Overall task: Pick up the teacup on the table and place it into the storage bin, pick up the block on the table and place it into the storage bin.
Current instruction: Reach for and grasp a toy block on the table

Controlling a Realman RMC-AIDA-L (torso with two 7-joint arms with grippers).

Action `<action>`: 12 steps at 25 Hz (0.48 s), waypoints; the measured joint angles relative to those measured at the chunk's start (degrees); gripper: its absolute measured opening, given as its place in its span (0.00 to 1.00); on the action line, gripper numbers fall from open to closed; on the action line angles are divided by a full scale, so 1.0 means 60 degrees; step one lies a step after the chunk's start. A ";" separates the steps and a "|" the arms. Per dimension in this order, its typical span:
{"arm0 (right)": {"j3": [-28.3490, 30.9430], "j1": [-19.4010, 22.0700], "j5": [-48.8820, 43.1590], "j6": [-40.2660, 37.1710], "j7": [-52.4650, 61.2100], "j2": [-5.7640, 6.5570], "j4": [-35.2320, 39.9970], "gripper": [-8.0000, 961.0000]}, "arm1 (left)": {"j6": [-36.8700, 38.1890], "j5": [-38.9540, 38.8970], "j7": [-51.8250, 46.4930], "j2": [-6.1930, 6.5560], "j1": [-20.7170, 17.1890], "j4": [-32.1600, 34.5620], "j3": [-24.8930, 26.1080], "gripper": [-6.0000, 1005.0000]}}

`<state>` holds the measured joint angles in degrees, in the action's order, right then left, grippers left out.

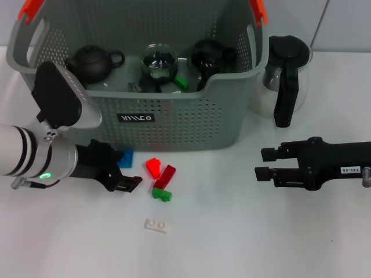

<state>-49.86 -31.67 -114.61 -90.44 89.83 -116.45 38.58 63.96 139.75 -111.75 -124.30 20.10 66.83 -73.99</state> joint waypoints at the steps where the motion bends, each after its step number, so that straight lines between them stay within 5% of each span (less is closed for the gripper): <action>1: 0.0004 0.0001 0.0000 0.0000 0.0000 0.0000 0.0000 0.61 | 0.0000 0.0000 0.0000 0.0000 0.0000 0.0000 0.0000 0.74; 12: 0.0015 0.0005 0.0000 0.0000 -0.0001 0.0000 0.0000 0.61 | 0.1342 0.0363 -0.0512 -0.0001 0.0096 0.0473 0.0050 0.74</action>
<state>-49.77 -31.64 -114.61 -90.44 89.82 -116.45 38.58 72.01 141.93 -114.83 -124.31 20.67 69.67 -73.69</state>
